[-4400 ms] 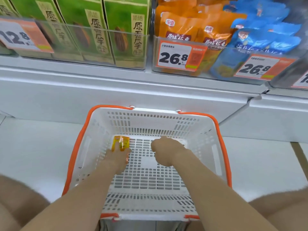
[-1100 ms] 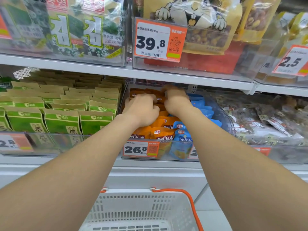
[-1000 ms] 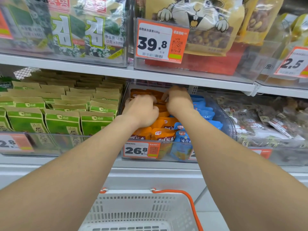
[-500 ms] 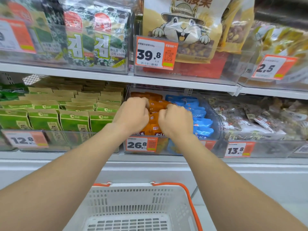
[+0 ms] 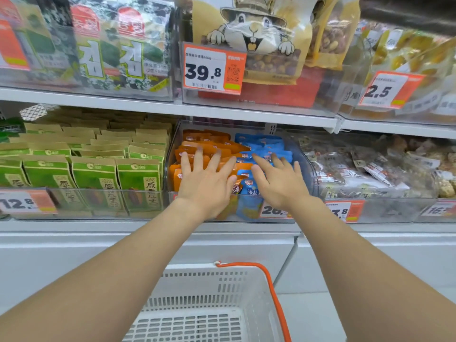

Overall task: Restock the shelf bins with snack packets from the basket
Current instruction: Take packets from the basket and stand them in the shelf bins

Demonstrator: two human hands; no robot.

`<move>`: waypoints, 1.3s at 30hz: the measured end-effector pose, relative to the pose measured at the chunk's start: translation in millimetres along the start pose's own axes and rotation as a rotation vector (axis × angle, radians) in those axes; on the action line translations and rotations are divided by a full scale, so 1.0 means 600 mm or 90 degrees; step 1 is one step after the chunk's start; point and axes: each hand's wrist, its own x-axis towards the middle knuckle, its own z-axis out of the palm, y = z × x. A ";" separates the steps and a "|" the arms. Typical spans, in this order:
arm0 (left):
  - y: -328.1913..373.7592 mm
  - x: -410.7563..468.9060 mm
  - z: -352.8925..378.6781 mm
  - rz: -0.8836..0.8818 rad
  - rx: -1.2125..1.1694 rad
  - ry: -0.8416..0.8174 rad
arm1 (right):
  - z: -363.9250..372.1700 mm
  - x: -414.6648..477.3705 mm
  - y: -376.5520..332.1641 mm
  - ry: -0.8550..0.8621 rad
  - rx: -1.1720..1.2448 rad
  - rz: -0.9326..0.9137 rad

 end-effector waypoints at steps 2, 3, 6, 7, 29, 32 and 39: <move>-0.006 0.013 0.003 -0.006 -0.013 -0.013 | 0.003 0.008 0.010 0.017 0.029 0.005; -0.007 0.018 0.004 -0.006 -0.021 -0.021 | 0.005 0.011 0.014 0.026 0.035 0.014; -0.007 0.017 0.007 0.003 -0.013 -0.032 | 0.012 0.014 0.002 0.039 0.027 0.033; -0.008 0.014 0.006 0.007 -0.005 -0.027 | 0.014 0.012 -0.008 0.052 0.019 0.038; -0.345 -0.160 -0.109 -0.297 -0.049 0.059 | 0.019 -0.026 -0.451 0.082 -0.084 -0.270; -0.370 -0.156 -0.099 -0.270 -0.061 0.026 | 0.032 -0.003 -0.461 0.058 -0.118 -0.264; -0.395 -0.103 -0.083 -0.294 -0.053 -0.061 | 0.038 0.058 -0.459 -0.027 -0.103 -0.250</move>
